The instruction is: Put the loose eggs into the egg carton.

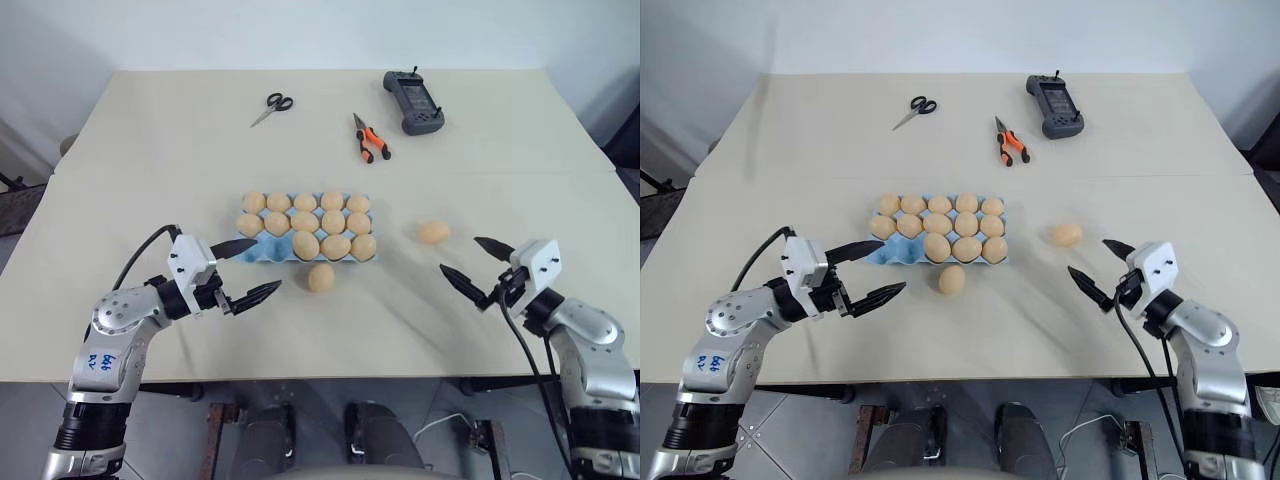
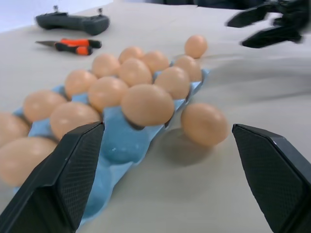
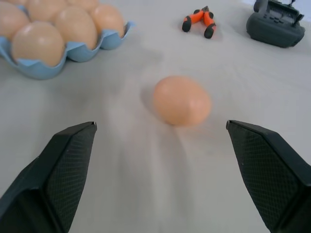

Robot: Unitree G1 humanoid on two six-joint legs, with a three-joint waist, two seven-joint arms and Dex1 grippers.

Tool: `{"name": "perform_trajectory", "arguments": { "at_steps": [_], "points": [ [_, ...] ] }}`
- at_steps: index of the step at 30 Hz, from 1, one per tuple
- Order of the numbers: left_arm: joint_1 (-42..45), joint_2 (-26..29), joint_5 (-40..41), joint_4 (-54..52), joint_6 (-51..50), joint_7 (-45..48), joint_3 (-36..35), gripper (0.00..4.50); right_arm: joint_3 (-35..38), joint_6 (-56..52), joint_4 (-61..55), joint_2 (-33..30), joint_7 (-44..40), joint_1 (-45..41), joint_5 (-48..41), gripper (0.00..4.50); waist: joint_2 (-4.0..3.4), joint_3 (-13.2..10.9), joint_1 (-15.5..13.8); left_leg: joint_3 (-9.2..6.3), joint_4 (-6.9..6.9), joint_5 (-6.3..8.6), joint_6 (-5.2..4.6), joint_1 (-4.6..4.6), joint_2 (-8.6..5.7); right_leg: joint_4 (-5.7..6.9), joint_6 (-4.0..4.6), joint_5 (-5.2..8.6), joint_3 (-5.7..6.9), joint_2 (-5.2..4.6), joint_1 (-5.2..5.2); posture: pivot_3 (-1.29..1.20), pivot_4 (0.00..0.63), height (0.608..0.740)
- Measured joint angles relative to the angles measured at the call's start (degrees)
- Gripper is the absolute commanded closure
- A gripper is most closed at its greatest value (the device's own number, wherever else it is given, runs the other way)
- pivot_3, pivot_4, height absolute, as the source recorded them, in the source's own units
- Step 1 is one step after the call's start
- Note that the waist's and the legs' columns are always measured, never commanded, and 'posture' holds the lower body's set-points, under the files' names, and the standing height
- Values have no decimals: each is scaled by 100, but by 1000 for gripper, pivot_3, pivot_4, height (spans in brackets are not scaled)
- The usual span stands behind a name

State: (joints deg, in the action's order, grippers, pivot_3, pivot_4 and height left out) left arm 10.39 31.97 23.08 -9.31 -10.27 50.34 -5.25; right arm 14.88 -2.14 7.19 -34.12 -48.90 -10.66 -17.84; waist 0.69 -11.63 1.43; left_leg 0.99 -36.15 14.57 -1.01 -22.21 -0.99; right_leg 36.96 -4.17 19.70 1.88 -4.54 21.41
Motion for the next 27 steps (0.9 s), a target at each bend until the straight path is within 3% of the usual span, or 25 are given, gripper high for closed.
{"name": "perform_trajectory", "arguments": {
  "at_steps": [10, 19, 22, 27],
  "points": [
    [569, -151, -47, 331, 22, 194, 423, 0, -707, 205, 2082, -407, -1012, -1665, 339, 14, -1, -1, 22, 9, 11, -3, -14, -13, 3, -15, -4, -1, 6, 5, 12, 0, 150, 740],
    [501, -213, -19, 304, 28, 283, 515, 0, -1436, 772, 4096, 31, -1481, -3297, 944, 14, -2, -2, 11, 13, 2, -6, -13, -10, 4, -5, -6, -3, 1, 6, 11, 0, 150, 740],
    [499, -212, -7, 299, 15, 309, 518, 0, -1529, 980, 4603, 184, -1548, -3492, 1090, 585, -2, -2, -3, 12, 3, -4, -13, -17, 3, -14, -9, -4, 6, 3, 12, 0, 150, 740],
    [468, -190, -7, 271, 17, 285, 500, 0, -1568, 1201, 4893, 184, -1684, -3636, 1193, 2291, -2, -2, 13, 14, 3, 2, -9, -18, 4, -21, -12, -6, 8, 4, 13, 0, 150, 740]
  ]
}}
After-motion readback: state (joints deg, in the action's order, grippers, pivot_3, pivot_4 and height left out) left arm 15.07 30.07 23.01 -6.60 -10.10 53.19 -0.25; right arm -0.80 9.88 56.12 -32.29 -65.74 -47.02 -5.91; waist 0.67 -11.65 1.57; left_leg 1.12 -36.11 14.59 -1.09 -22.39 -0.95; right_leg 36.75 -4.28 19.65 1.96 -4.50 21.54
